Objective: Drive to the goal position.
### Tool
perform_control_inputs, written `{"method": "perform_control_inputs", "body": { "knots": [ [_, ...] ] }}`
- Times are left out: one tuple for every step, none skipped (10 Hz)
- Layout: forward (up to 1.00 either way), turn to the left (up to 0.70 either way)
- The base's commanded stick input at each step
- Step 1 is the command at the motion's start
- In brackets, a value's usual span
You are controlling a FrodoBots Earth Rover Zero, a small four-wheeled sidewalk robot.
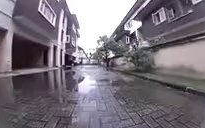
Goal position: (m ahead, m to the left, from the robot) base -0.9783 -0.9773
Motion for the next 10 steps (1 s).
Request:
{"method": "perform_control_inputs", "body": {
  "knots": [
    [0.70,0.00],
    [0.70,0.00],
    [0.70,0.00],
    [0.70,0.00],
    [0.70,0.00],
    [0.70,0.00],
    [0.70,0.00],
    [0.70,0.00],
    [0.70,0.00],
    [0.70,0.00]
  ]
}}
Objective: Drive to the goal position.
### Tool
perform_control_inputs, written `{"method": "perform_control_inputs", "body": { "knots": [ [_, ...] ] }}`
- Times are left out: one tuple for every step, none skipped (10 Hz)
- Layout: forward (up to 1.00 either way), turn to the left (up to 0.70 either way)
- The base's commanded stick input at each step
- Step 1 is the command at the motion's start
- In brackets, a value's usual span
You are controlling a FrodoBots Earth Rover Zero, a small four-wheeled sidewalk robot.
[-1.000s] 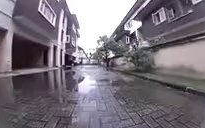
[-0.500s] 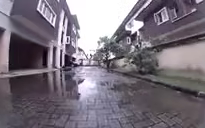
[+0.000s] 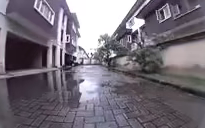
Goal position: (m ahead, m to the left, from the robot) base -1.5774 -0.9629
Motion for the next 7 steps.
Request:
{"method": "perform_control_inputs", "body": {
  "knots": [
    [0.70,0.00],
    [0.70,0.00],
    [0.70,0.00],
    [0.70,0.00],
    [0.70,0.00],
    [0.70,0.00],
    [0.70,0.00]
  ]
}}
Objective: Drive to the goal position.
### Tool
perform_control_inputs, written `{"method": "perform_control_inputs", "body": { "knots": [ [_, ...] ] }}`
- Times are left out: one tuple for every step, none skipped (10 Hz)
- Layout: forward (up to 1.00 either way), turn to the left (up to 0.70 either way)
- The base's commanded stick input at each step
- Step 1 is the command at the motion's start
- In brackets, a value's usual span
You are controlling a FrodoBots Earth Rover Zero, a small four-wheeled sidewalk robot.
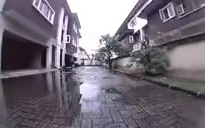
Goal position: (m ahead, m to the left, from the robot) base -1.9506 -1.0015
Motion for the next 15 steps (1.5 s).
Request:
{"method": "perform_control_inputs", "body": {
  "knots": [
    [0.70,0.00],
    [0.70,0.00],
    [0.70,0.00],
    [0.70,0.00],
    [0.70,0.00],
    [0.70,0.00],
    [0.70,0.00],
    [0.70,0.00],
    [0.70,0.00],
    [0.70,0.00],
    [0.70,0.00],
    [0.70,0.00],
    [0.70,0.00],
    [0.70,0.00],
    [0.70,0.00]
  ]
}}
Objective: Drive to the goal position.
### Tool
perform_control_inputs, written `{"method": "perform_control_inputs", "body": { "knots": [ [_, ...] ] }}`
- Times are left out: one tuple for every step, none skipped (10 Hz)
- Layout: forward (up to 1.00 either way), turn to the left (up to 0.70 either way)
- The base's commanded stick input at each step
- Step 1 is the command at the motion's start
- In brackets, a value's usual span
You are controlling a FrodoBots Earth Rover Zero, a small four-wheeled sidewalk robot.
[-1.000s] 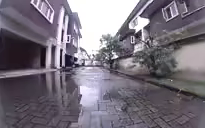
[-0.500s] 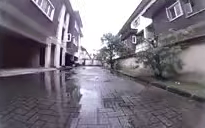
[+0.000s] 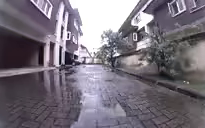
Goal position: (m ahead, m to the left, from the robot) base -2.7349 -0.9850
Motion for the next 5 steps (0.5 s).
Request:
{"method": "perform_control_inputs", "body": {
  "knots": [
    [0.70,0.00],
    [0.70,0.00],
    [0.70,0.00],
    [0.70,0.00],
    [0.70,0.00]
  ]
}}
